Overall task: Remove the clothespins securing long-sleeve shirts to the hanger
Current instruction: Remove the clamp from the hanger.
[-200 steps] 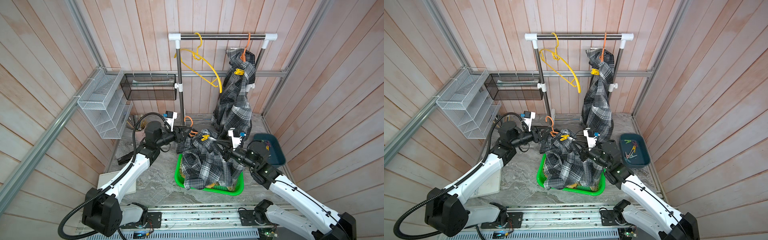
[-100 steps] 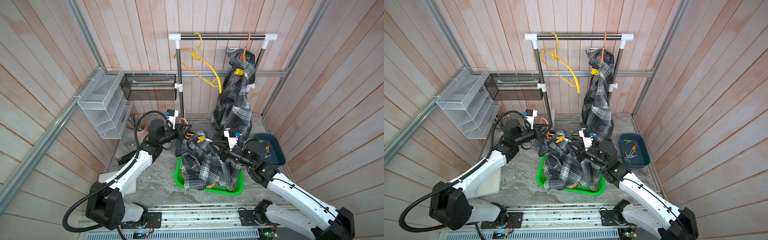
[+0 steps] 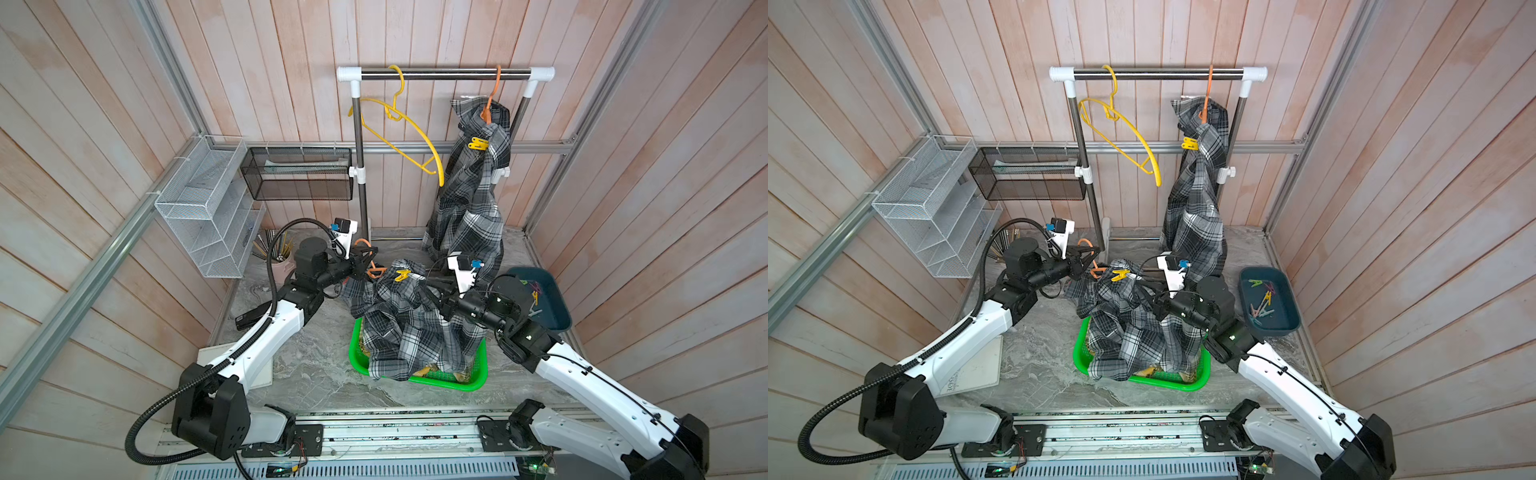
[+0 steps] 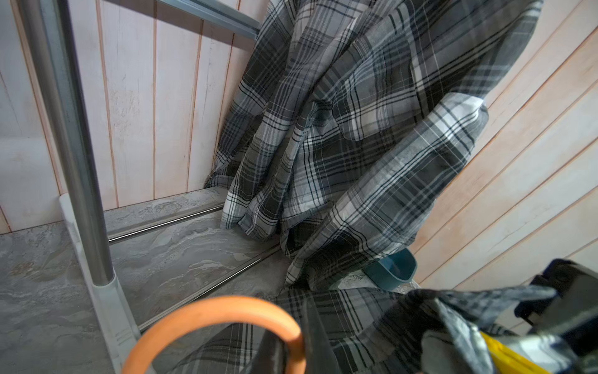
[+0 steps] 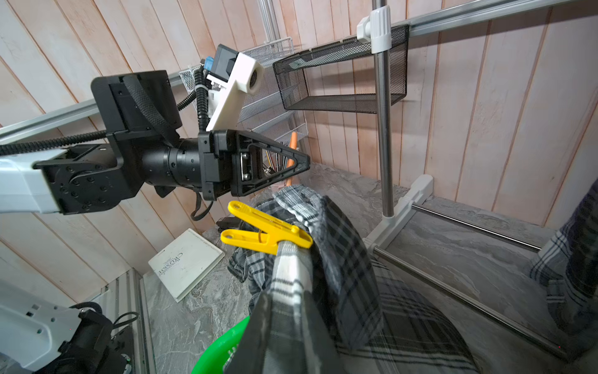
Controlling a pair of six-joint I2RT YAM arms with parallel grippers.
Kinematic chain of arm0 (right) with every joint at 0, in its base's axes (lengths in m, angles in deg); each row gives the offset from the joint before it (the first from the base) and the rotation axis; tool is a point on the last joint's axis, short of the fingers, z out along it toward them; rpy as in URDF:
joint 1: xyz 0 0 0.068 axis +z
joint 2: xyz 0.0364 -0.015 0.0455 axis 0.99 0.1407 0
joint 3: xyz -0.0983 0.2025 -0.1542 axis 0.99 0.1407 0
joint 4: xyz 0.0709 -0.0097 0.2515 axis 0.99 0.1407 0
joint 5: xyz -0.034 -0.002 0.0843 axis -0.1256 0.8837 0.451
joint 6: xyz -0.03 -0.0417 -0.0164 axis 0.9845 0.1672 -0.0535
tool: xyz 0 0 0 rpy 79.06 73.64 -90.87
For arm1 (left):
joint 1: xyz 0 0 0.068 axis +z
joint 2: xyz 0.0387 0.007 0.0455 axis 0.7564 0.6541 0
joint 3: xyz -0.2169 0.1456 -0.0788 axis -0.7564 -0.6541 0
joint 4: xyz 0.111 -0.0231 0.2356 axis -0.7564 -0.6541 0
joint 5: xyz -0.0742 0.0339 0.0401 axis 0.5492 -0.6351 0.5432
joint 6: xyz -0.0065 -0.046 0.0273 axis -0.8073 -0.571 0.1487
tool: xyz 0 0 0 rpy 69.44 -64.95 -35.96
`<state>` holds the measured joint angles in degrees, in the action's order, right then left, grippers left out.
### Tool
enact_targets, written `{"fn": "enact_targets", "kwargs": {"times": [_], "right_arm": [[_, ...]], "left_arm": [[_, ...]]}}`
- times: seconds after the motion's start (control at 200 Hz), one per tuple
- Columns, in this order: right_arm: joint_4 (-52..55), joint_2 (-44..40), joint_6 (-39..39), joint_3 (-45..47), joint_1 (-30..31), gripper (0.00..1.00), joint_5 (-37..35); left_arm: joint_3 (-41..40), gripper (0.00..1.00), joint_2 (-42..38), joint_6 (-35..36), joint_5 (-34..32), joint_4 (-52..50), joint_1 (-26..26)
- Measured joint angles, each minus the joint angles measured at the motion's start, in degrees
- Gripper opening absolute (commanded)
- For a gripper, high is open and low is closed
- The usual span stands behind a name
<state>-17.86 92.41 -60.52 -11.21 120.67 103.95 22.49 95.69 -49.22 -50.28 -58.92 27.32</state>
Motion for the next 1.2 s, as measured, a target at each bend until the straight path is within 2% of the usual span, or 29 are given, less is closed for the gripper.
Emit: {"fn": "enact_targets", "kwargs": {"times": [0.13,0.32,0.495,0.665,0.985,1.2], "right_arm": [[4.79,-0.52,3.08,-2.56,0.31,0.56,-2.4],[12.9,-1.16,9.22,-8.5,0.48,0.62,-5.35],[19.8,1.36,14.99,-15.37,1.14,0.63,-6.97],[23.98,1.57,19.23,-16.02,1.29,0.64,-9.66],[31.47,6.34,26.84,-25.03,1.68,0.63,-8.09],[35.3,11.28,32.09,-30.53,4.44,0.62,-7.98]], "left_arm": [[0.79,0.0,-0.02,3.28,0.11,-2.36,-0.42],[2.62,0.0,-0.11,7.39,0.72,-4.9,-0.96],[3.82,0.0,-0.11,10.05,1.55,-6.64,-0.96],[3.85,0.0,-0.13,12.76,1.57,-7.89,-0.96],[5.05,0.0,-0.13,15.65,2.03,-9.55,-0.96],[5.14,0.0,-0.11,16.22,2.23,-10.32,-0.96]]}}
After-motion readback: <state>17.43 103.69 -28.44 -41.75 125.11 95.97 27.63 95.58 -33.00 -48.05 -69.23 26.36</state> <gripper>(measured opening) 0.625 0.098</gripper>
